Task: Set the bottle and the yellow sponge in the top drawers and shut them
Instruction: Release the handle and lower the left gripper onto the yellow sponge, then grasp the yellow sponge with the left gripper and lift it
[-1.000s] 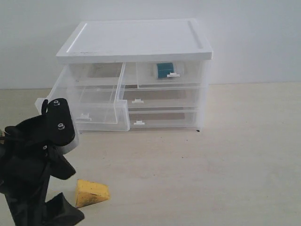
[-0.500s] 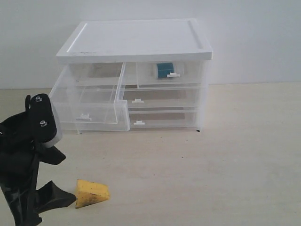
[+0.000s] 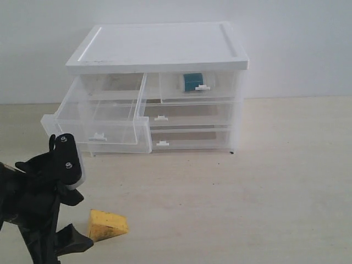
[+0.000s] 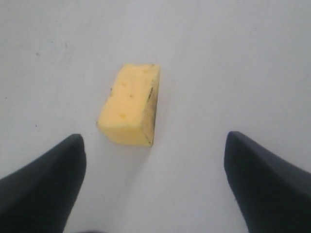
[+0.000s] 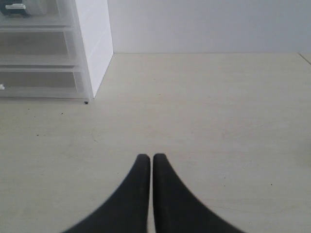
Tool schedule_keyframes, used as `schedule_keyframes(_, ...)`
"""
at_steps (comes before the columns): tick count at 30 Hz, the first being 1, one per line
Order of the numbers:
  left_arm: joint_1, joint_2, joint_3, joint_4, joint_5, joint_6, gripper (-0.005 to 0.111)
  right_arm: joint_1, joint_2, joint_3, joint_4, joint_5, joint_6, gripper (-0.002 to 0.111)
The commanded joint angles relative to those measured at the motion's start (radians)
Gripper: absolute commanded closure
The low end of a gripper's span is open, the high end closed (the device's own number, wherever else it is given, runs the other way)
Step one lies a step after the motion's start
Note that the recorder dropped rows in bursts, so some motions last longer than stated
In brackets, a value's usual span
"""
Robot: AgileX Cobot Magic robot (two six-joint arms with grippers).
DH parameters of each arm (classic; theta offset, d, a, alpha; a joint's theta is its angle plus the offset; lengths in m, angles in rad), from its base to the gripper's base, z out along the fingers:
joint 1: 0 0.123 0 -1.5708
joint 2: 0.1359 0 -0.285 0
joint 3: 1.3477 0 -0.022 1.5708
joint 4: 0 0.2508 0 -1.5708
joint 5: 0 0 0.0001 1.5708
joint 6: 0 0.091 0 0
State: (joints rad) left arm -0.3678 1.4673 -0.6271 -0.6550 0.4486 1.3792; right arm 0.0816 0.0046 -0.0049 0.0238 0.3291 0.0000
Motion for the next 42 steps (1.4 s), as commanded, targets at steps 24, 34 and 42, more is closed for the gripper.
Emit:
schedule_keyframes(24,0.084,0.278,-0.11,-0.353,0.064,0.412,0.034,-0.003,-0.005,0.005,-0.006,-0.007,0.0,0.108)
schedule_keyframes(34,0.084,0.336,-0.118,-0.359,0.016,0.462,0.08,-0.003,-0.005,0.005,-0.006,-0.007,0.0,0.108)
schedule_keyframes(42,0.084,0.332,-0.118,-0.355,0.086,0.477,0.102,-0.003,-0.005,0.005,-0.006,-0.007,0.0,0.108)
